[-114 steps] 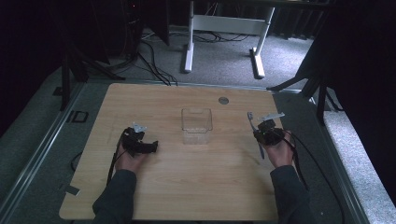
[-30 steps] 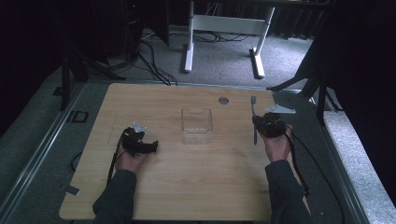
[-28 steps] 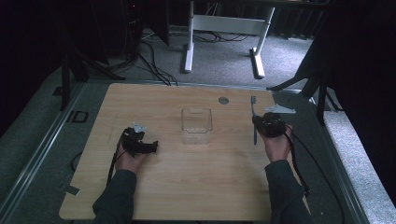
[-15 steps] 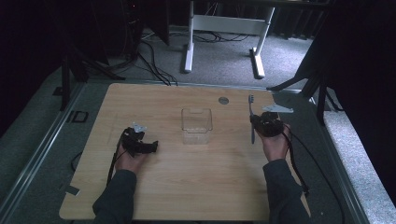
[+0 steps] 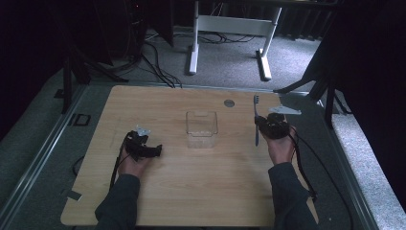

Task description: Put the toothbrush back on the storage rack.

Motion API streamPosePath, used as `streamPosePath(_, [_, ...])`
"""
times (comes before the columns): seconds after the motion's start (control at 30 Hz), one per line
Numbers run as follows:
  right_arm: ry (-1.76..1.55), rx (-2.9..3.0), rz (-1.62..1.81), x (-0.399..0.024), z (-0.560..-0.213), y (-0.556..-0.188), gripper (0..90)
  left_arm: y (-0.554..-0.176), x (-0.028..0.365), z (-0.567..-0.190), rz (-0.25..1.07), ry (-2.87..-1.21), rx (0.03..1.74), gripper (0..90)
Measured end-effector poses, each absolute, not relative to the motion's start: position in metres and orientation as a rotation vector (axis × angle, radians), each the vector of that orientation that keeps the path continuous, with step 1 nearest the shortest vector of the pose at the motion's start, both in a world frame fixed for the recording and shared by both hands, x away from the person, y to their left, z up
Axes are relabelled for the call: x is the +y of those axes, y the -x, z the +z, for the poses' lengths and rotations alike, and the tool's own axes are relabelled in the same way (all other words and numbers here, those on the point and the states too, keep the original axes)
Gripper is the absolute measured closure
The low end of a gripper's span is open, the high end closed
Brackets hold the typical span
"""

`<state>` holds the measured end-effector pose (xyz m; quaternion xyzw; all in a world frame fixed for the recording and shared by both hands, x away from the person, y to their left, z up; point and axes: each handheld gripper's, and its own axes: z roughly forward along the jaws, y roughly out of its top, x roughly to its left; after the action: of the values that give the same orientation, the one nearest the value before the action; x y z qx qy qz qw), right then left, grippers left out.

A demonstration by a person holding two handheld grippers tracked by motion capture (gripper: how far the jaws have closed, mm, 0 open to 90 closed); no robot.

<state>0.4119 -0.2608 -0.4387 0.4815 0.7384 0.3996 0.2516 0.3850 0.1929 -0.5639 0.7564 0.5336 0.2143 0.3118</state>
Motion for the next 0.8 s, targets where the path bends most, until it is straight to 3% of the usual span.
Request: streamPosePath(0.8, [-1.318,2.007,1.162,-0.2527,-0.4341,-0.4148,81.2,-0.385,0.1929,-0.5639,0.566,-1.996,1.408,7.6])
